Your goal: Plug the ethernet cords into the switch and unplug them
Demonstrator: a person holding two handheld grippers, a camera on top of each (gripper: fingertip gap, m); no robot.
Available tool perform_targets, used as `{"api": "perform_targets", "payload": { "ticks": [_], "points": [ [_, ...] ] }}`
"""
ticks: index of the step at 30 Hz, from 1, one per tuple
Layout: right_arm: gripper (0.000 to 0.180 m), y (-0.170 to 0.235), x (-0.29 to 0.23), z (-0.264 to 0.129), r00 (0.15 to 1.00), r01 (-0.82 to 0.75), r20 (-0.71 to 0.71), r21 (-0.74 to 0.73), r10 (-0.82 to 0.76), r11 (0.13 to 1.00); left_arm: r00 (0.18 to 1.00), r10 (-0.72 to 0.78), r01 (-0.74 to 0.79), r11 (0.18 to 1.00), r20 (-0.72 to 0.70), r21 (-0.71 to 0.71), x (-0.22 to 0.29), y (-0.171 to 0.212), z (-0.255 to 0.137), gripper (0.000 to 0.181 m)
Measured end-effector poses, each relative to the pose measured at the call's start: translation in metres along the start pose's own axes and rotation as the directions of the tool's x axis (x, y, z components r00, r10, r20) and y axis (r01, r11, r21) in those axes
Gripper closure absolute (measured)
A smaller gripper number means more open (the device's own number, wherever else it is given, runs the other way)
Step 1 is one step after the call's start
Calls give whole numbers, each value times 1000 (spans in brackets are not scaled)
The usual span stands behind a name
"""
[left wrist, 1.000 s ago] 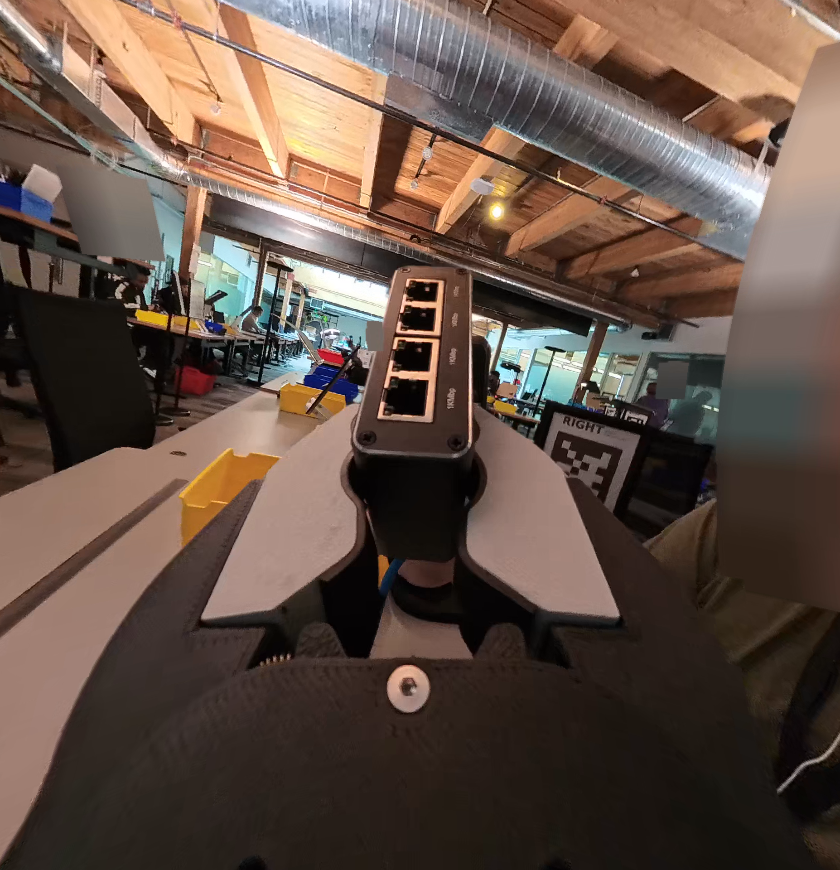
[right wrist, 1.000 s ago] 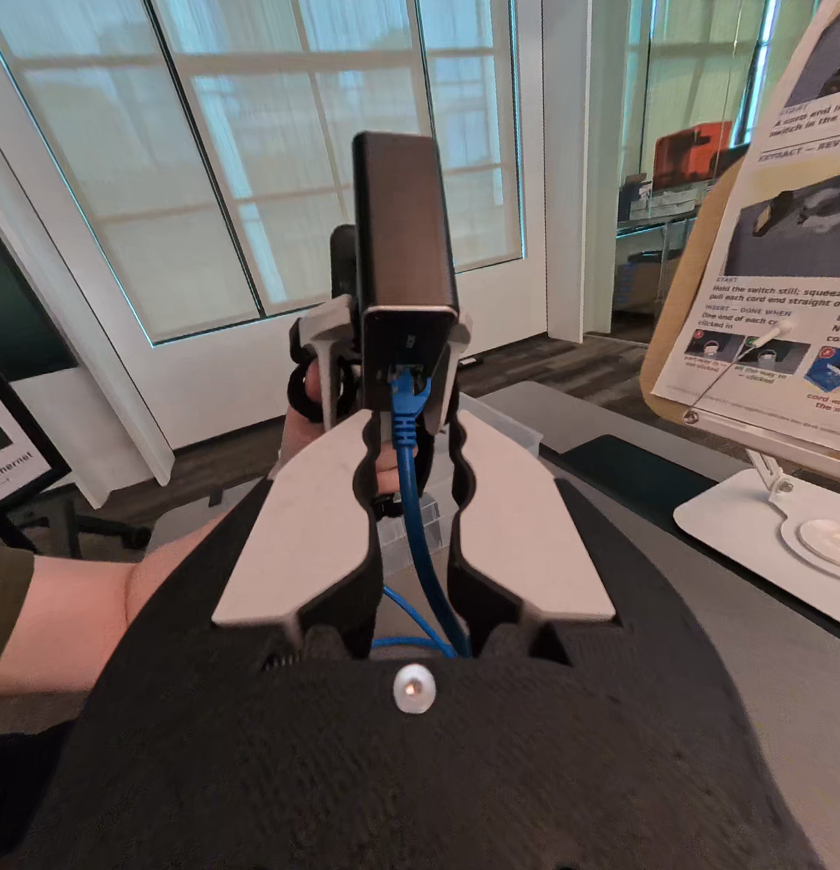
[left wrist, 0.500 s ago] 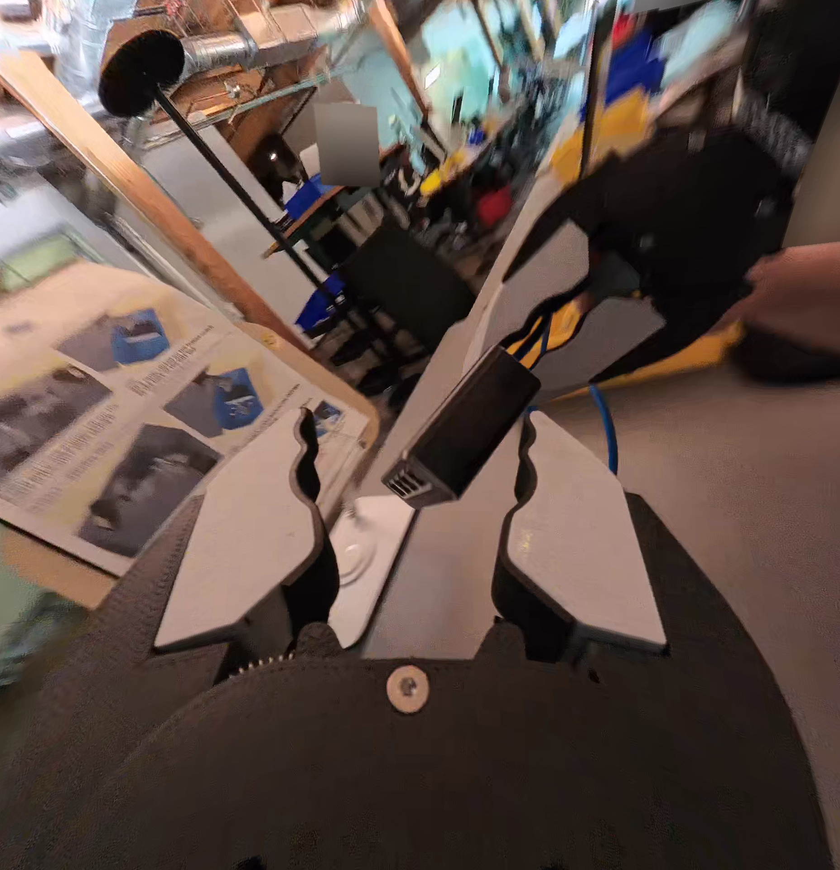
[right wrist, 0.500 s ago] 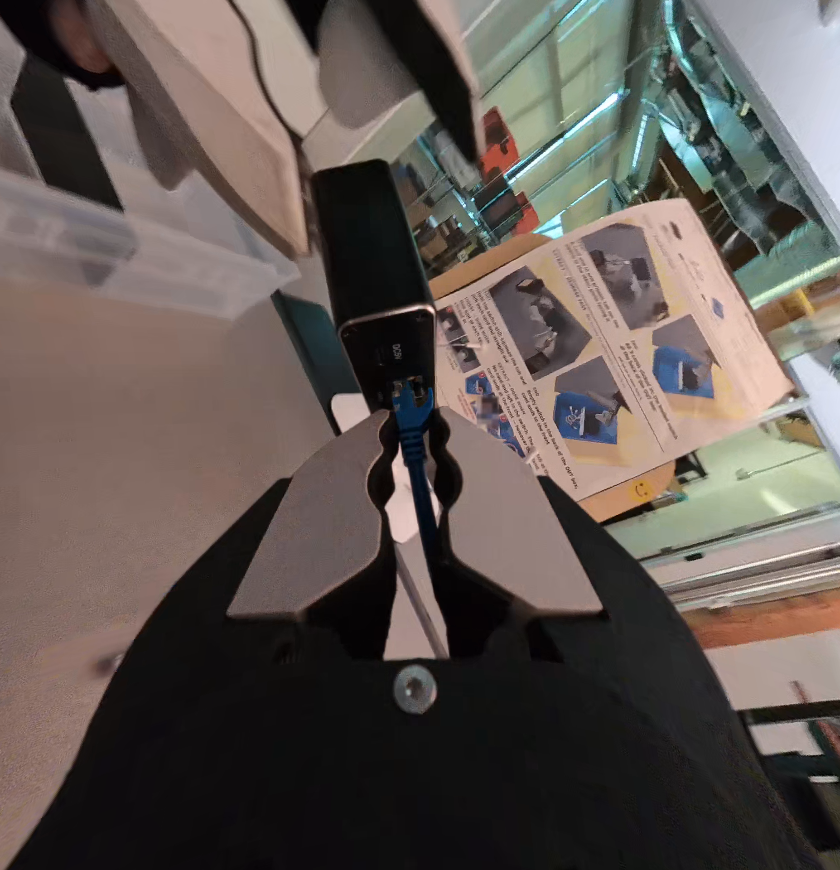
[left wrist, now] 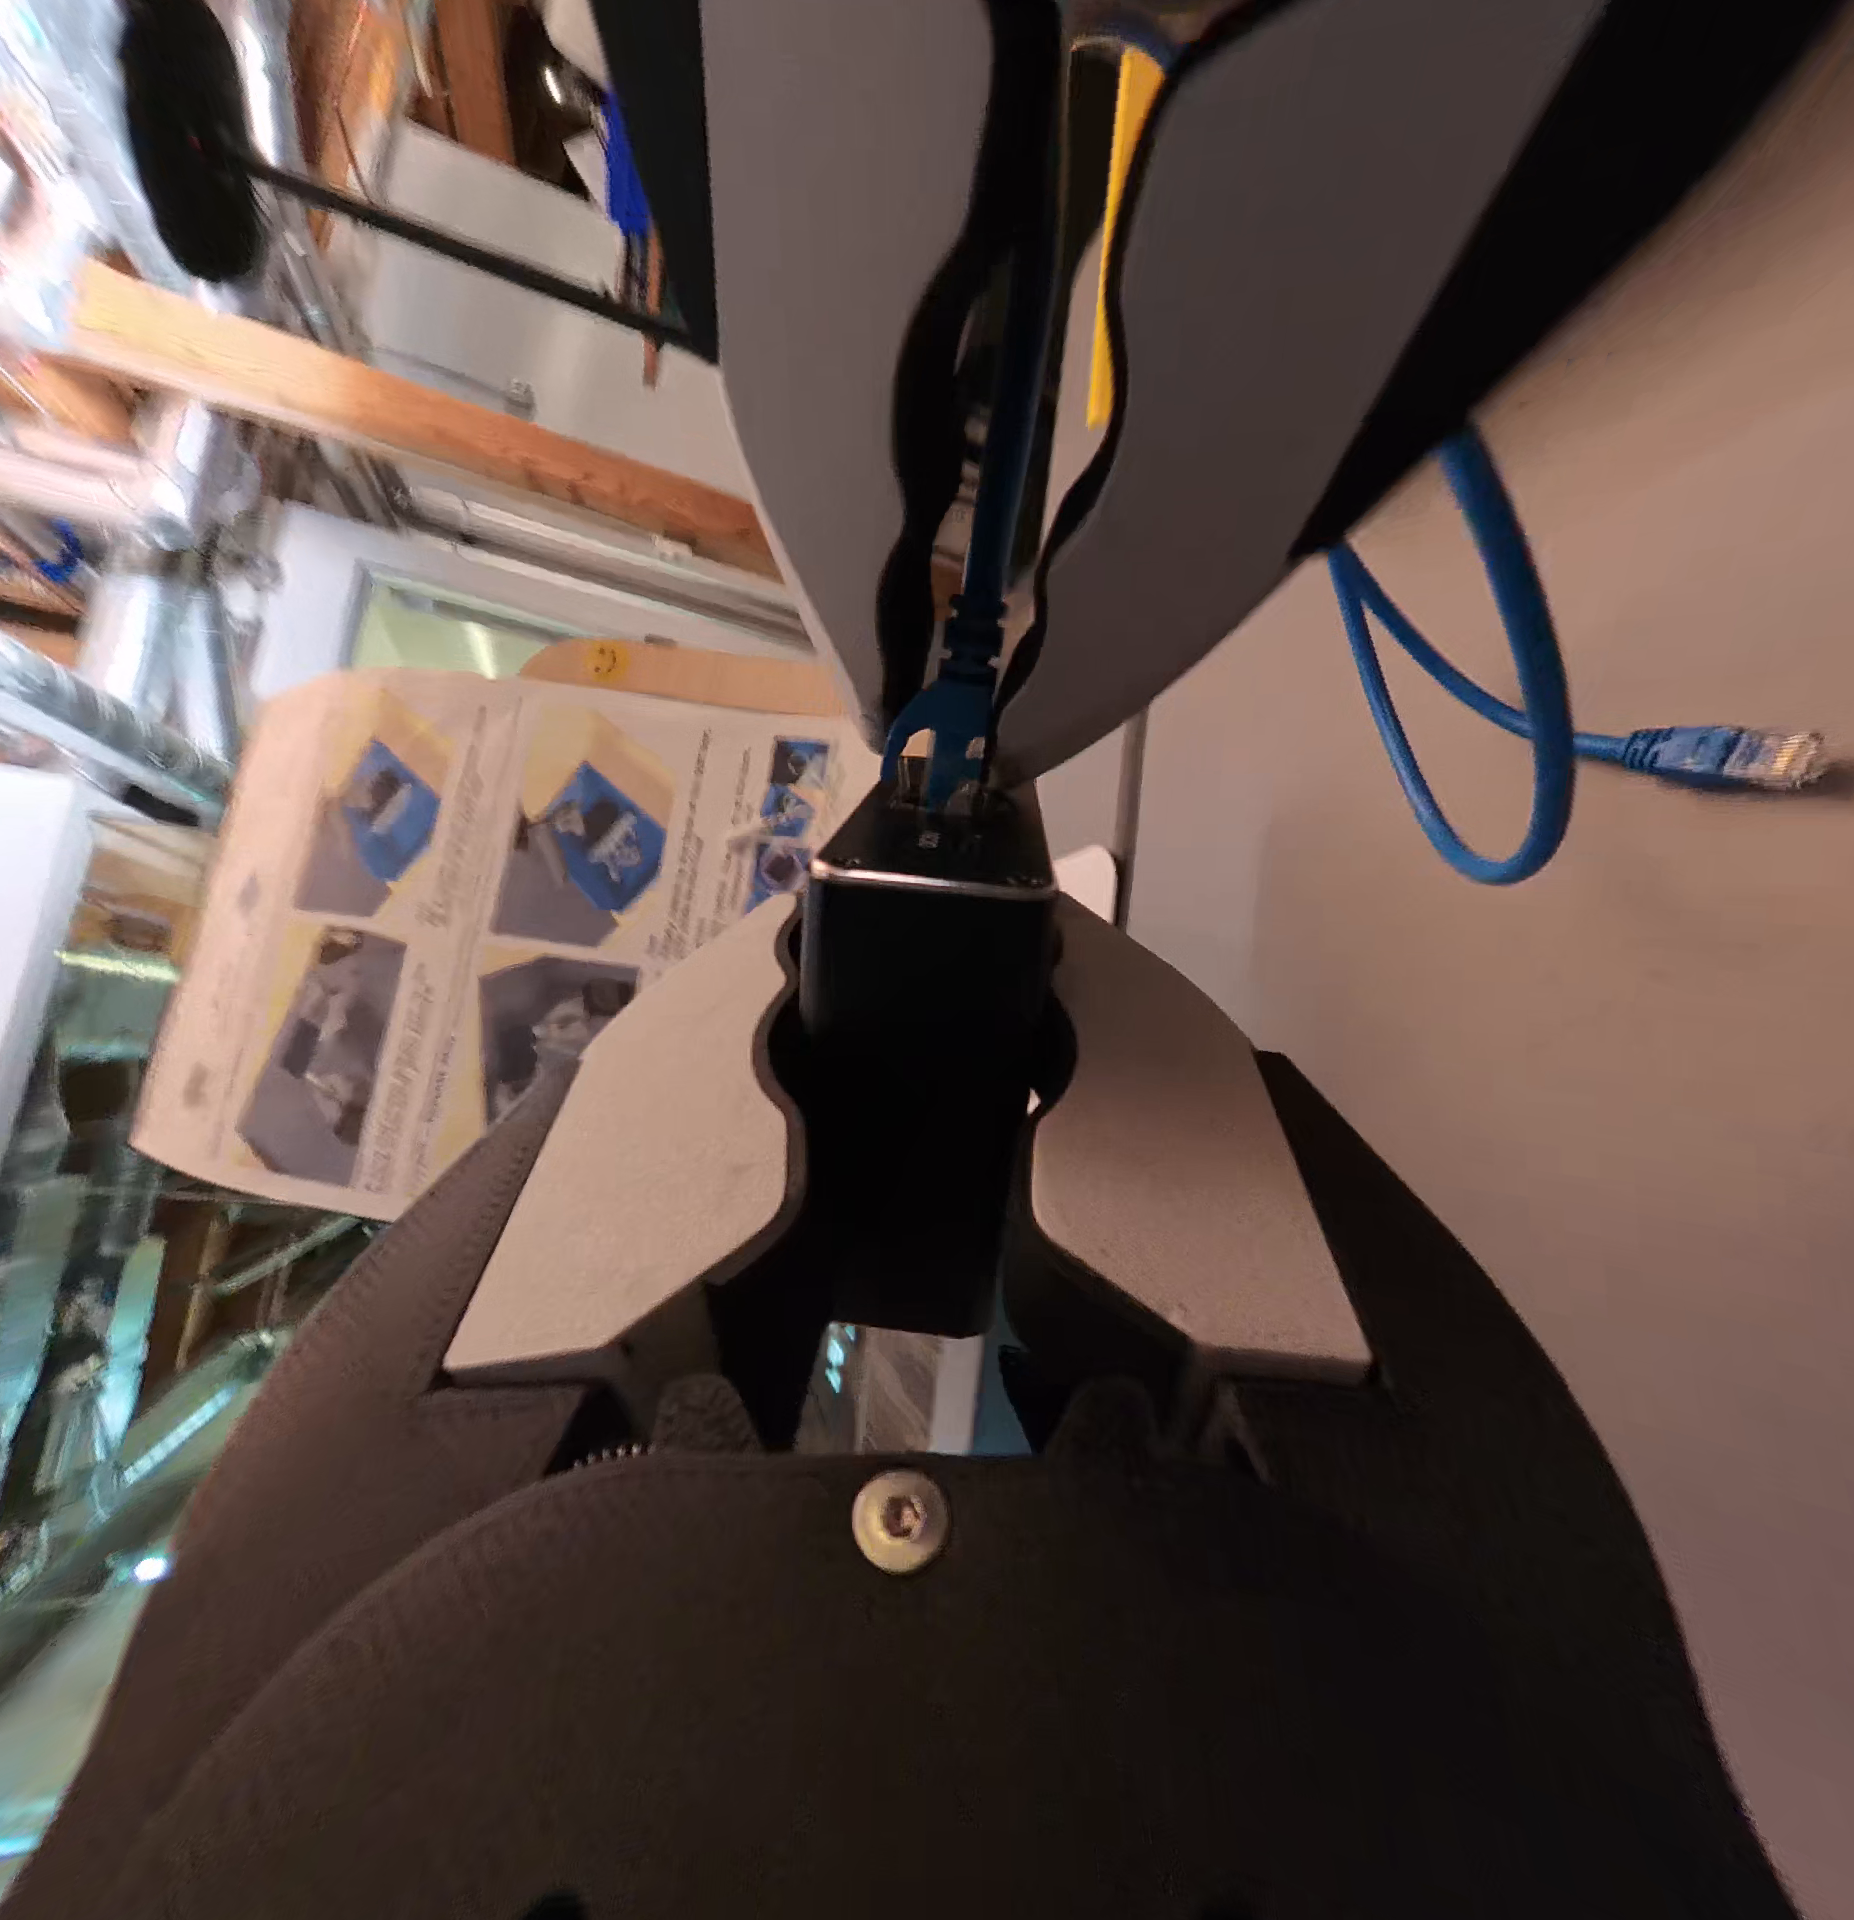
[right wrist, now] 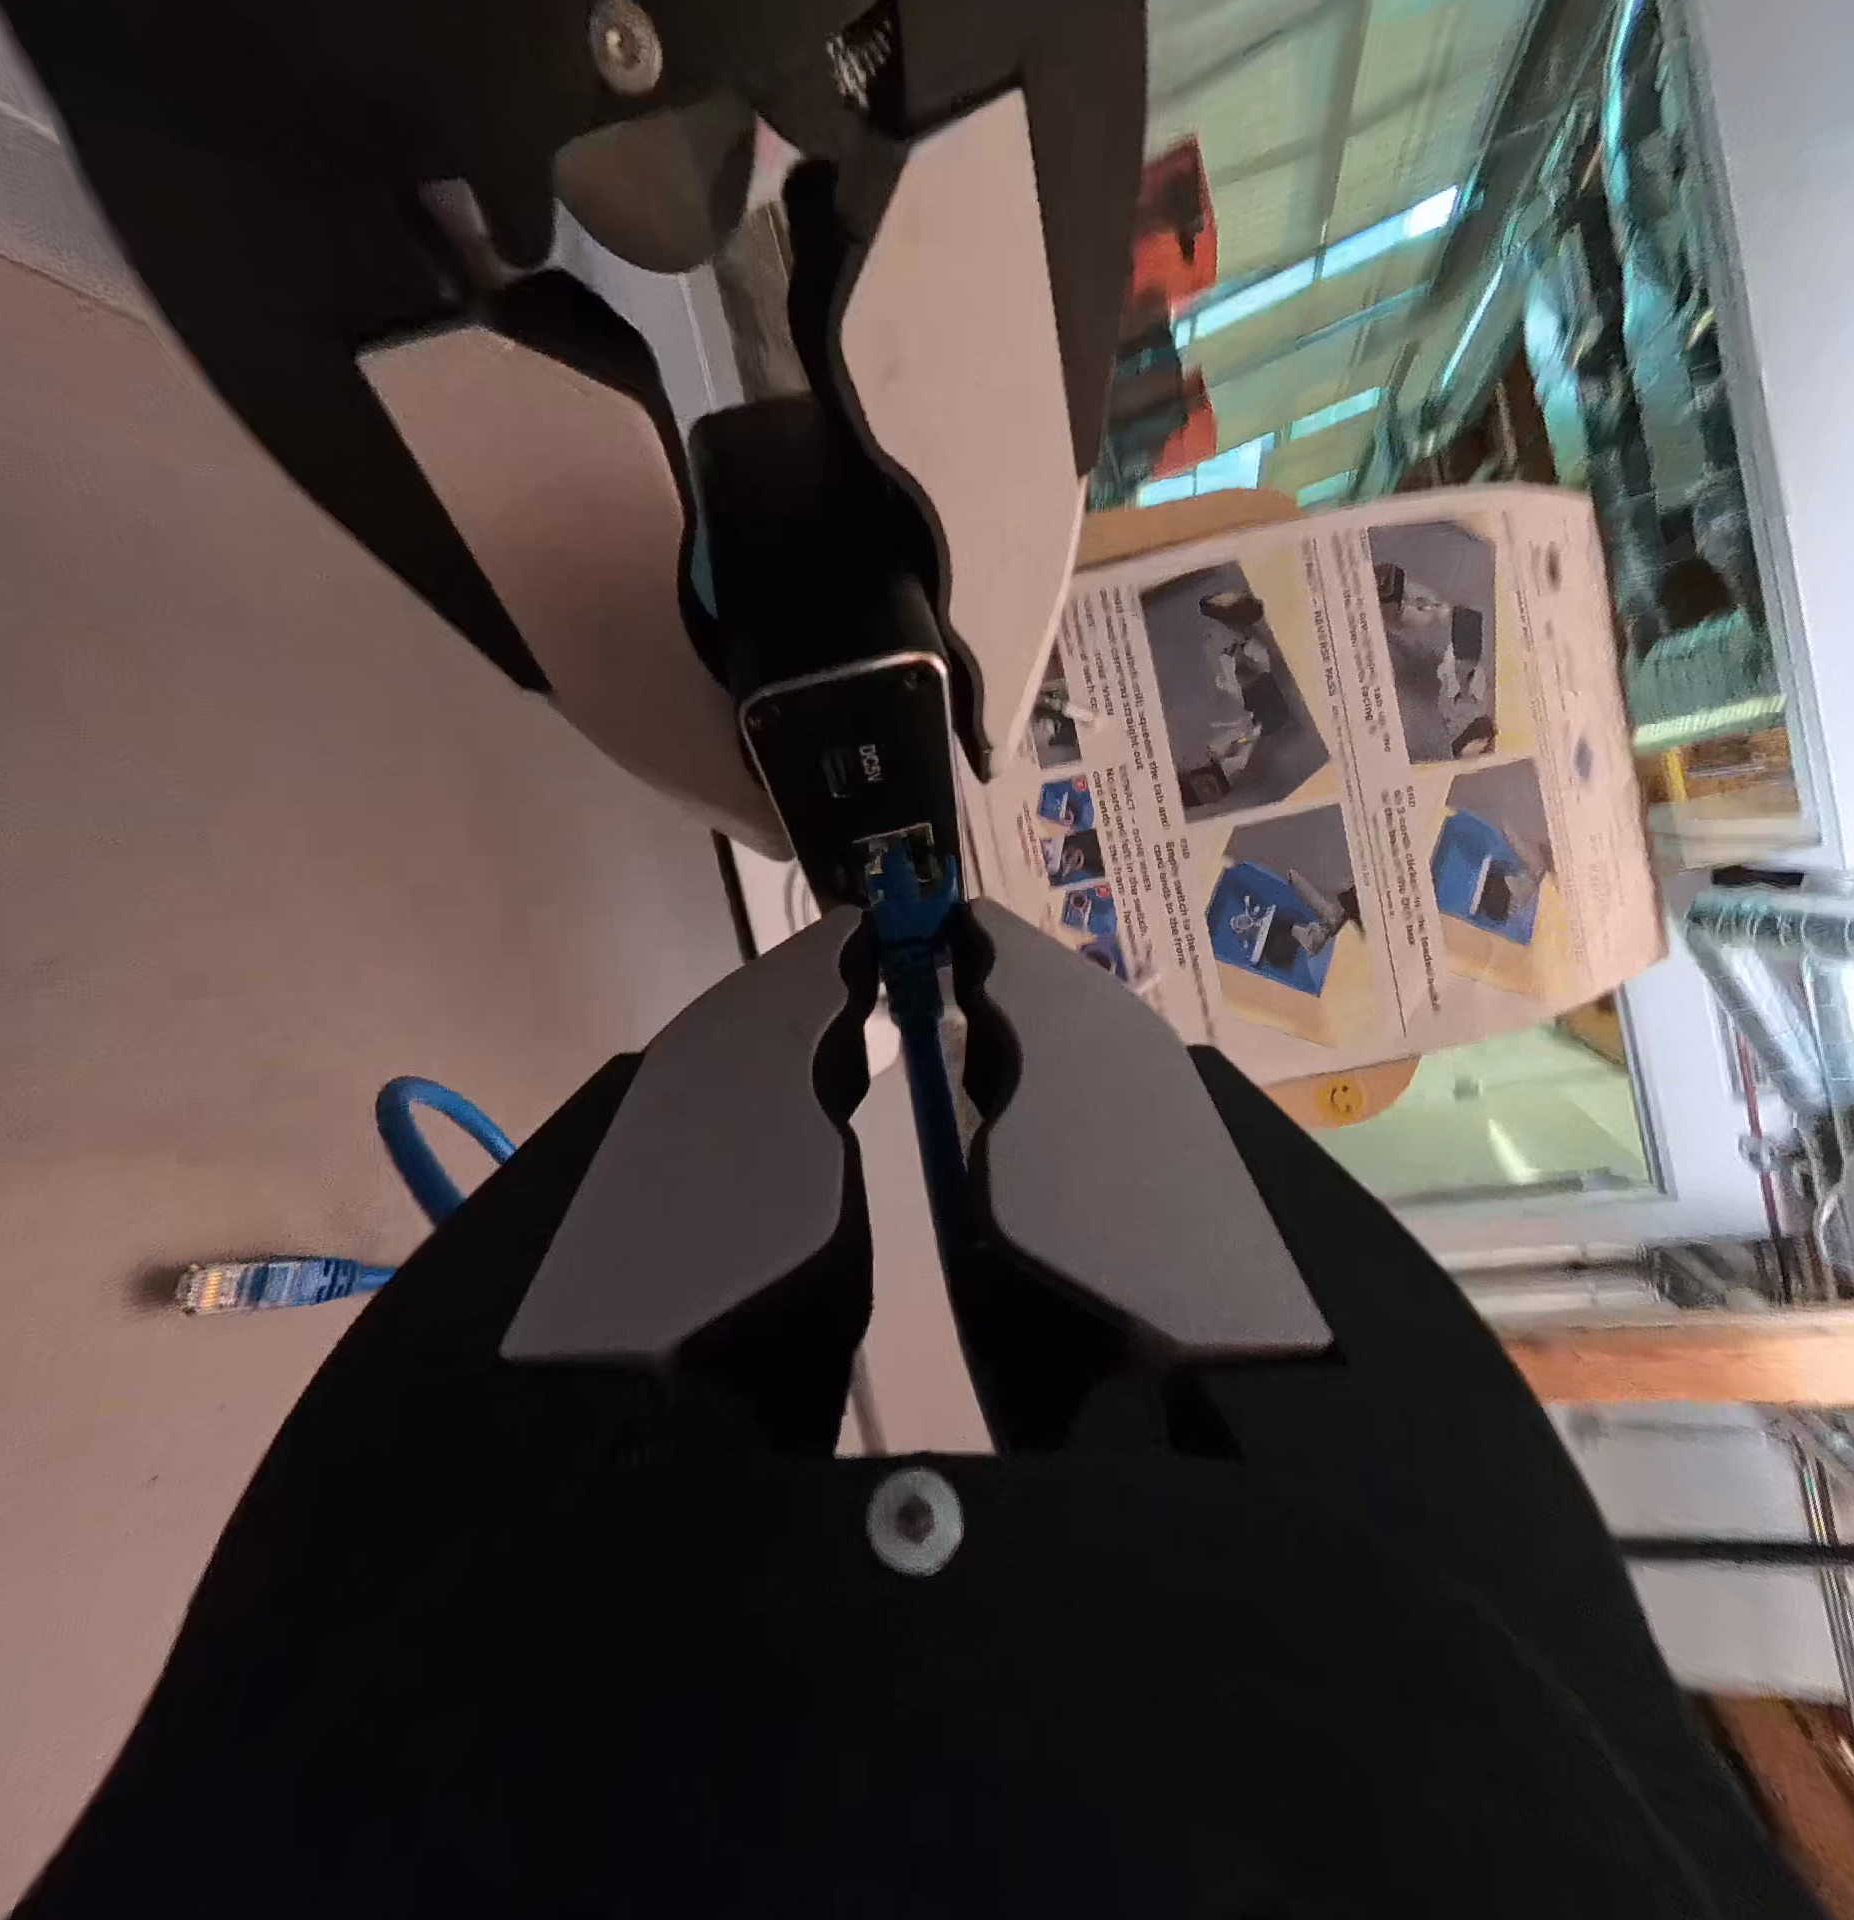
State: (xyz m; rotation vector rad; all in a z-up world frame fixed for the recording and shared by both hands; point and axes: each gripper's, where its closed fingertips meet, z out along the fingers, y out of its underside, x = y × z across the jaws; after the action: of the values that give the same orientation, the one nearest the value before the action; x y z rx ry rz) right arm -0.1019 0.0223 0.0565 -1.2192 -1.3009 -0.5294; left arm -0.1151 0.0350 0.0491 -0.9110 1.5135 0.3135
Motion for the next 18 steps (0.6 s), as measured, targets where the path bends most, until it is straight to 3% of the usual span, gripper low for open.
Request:
{"api": "perform_targets", "payload": {
  "ticks": [5, 12, 18],
  "points": [
    [162, -17, 9, -28, 991, 98, 66, 250, -118, 963, 999, -42, 41, 996, 13, 81, -7, -18, -8, 144],
    [159, -16, 17, -42, 945, 183, 237, 191, -227, 964, 999, -48, 45, 992, 17, 118, -11, -34, -16, 143],
    [159, -33, 17, -47, 912, 249, 269, 241, -311, 938, 998, -56, 52, 989, 28, 142, -16, -41, -22, 144]
  ]
}}
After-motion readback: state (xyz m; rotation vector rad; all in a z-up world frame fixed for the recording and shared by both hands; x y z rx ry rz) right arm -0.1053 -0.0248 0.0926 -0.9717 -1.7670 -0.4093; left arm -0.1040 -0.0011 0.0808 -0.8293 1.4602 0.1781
